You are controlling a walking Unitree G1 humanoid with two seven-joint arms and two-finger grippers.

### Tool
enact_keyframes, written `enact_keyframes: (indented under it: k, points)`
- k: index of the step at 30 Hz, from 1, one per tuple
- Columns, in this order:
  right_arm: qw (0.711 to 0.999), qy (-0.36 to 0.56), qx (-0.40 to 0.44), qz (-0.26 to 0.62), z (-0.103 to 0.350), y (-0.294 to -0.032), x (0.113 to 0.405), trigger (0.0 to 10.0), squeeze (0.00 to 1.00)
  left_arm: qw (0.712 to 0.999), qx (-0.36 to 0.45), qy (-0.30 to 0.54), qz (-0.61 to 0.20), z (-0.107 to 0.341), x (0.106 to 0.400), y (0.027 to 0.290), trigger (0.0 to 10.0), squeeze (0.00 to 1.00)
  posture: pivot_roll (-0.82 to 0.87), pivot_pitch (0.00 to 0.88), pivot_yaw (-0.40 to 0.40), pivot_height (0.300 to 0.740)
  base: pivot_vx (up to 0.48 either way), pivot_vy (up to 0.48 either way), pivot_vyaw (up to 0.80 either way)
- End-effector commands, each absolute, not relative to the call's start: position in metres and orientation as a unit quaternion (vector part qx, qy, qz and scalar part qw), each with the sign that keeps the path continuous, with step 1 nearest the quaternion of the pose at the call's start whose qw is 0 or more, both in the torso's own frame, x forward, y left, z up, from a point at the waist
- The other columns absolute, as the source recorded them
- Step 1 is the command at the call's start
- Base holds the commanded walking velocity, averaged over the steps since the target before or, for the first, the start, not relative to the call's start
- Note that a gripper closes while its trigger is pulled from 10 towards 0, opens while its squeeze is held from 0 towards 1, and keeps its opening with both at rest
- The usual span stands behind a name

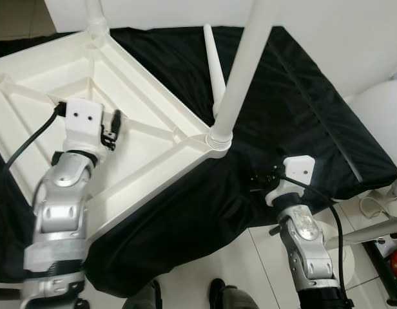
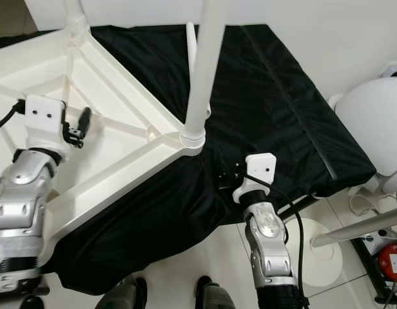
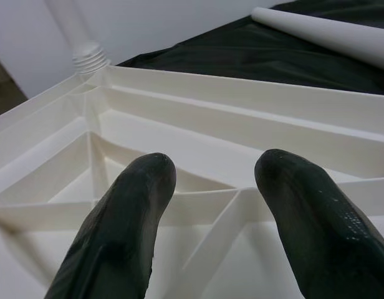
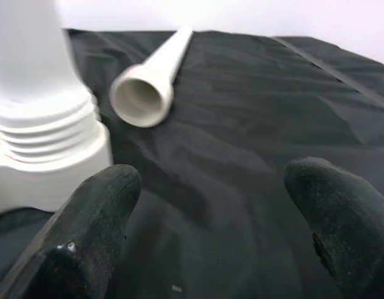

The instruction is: Building children table

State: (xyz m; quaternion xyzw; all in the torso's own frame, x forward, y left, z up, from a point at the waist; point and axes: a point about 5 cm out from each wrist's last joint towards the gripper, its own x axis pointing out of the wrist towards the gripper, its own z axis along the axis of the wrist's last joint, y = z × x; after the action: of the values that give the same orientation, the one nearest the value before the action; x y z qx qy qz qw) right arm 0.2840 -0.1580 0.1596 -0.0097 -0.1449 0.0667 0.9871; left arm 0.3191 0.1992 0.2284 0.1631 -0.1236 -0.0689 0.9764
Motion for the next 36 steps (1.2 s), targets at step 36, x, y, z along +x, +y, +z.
enact_keyframes:
  k: [36]
  points:
    - [0.985, -0.129, 0.042, 0.106, 0.202, -0.087, 0.352, 10.0, 0.00, 0.897, 0.294, 0.032, -0.330, 0.193, 0.262, 0.223, 10.0, 0.00, 0.11, 0.216, -0.069, 0.740, 0.000, 0.000, 0.00]
